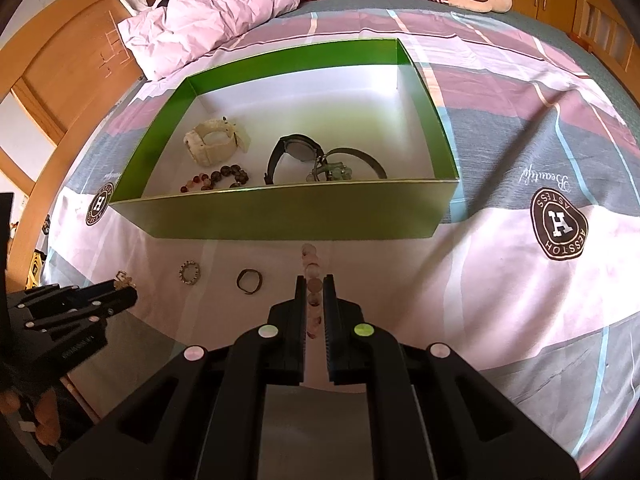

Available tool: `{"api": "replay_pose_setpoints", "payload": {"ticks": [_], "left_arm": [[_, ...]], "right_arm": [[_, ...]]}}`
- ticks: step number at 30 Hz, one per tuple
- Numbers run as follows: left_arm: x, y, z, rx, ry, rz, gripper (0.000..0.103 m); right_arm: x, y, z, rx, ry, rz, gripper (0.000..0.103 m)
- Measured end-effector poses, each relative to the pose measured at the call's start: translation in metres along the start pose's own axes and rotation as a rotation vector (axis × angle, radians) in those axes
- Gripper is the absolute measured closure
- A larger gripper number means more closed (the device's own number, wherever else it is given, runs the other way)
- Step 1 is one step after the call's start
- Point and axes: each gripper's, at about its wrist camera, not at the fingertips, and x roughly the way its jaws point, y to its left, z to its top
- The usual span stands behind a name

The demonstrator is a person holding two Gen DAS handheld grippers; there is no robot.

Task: Organize jewelry
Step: 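Grasp the pink bead bracelet with the right tool while the left grasps the gold flower charm, then carry the gold charm into the box with the left tool while the right carries the pink bracelet there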

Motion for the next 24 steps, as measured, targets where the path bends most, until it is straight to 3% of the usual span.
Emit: {"api": "replay_pose_setpoints", "payload": {"ticks": [5,11,17,24], "left_arm": [[-0.018,0.019,0.006,-0.057,-0.030,-0.070,0.081],[-0.021,0.027,0.008,-0.083,-0.033,-0.081,0.081],[-0.025,0.014,0.007,-0.042,-0.059,-0.053,0.081],[-0.041,-0.002,0.009,0.011,-0.173,0.024,0.081]], "right_arm": [[-0.001,0.000,0.000,-0.001,-0.002,0.000,0.095],[-0.007,0.000,0.001,0.005,-0.018,0.014,0.095],[-0.021,0.005,0.006,-0.005,-0.061,0.028,0.095],[-0.039,0.009,0.017,-0.016,-0.142,0.018,0.095]]}}
